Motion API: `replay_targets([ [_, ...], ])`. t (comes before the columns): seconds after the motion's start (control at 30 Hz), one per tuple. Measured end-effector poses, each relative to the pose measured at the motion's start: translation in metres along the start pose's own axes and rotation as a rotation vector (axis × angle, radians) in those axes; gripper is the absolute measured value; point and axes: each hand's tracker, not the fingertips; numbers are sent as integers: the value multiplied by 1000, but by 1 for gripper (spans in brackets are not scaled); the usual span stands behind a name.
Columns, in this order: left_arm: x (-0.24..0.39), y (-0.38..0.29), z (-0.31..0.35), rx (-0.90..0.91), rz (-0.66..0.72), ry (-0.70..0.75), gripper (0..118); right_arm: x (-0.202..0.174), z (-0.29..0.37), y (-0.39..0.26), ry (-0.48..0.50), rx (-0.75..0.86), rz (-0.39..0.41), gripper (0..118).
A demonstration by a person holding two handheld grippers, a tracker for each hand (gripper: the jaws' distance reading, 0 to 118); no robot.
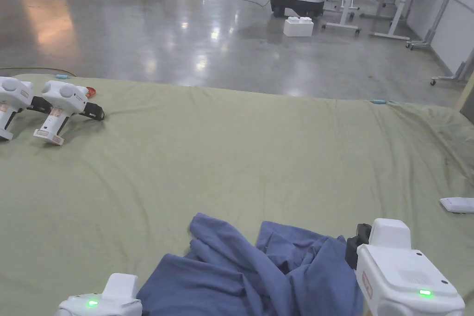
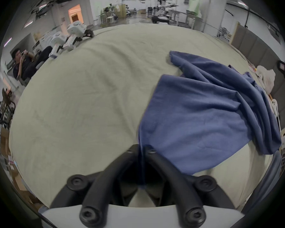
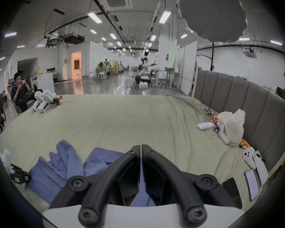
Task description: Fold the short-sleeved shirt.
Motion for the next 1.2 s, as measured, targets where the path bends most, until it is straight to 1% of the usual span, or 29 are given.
replay_targets([
  [0.03,-7,0,-6,2,5,0,1,5,-11,1,-9,-28,2,19],
  [0.1,-9,-1,2,31,24,-27,0,16,-37,4,15,-108,2,55],
  [0.13,-10,-1,9,49,41,-45,0,21,-51,5,23,-164,24,70],
  [0.17,-11,-1,15,61,50,-54,0,25,-65,4,34,-206,33,70],
  [0.23,-12,-2,25,112,79,-78,0,32,-92,0,37,-287,47,70],
  [0.27,-13,-2,28,121,87,-84,0,36,-103,-2,33,-315,35,70],
  [0.3,-22,-1,18,125,96,-89,0,37,-114,-4,25,-354,39,70],
  [0.37,-23,-1,20,134,98,-88,0,38,-133,-9,52,-414,37,70],
  [0.4,-23,0,19,138,94,-86,0,39,-142,-14,86,-457,48,68],
  [0.43,-27,0,13,139,89,-87,0,37,-149,-18,121,-490,40,59],
  [0.5,-27,0,11,140,83,-87,0,34,-155,-26,197,-530,13,36],
  [0.53,-27,0,10,142,83,-86,0,31,-151,-29,214,-541,15,17],
  [0.57,-28,-1,8,143,83,-87,0,29,-151,-31,207,-542,16,11],
  [0.63,-29,0,9,158,90,-91,0,26,-142,-29,178,-506,45,9],
  [0.7,-30,2,13,181,95,-96,0,28,-130,-23,173,-490,38,8],
  [0.73,-32,5,17,194,96,-106,0,30,-122,-17,150,-449,32,8],
  [0.8,-36,13,27,232,107,-112,0,34,-104,-2,111,-376,43,7],
  [0.9,-42,31,47,326,111,-128,0,51,-77,23,96,-297,-19,7],
  [0.97,-48,46,63,393,98,-113,0,57,-57,42,80,-241,-46,7],
  [1.1,-58,79,111,522,96,-115,0,73,-21,76,23,-149,0,7],
  [1.2,-70,103,141,602,83,-101,0,86,1,98,1,-113,-7,7],
])
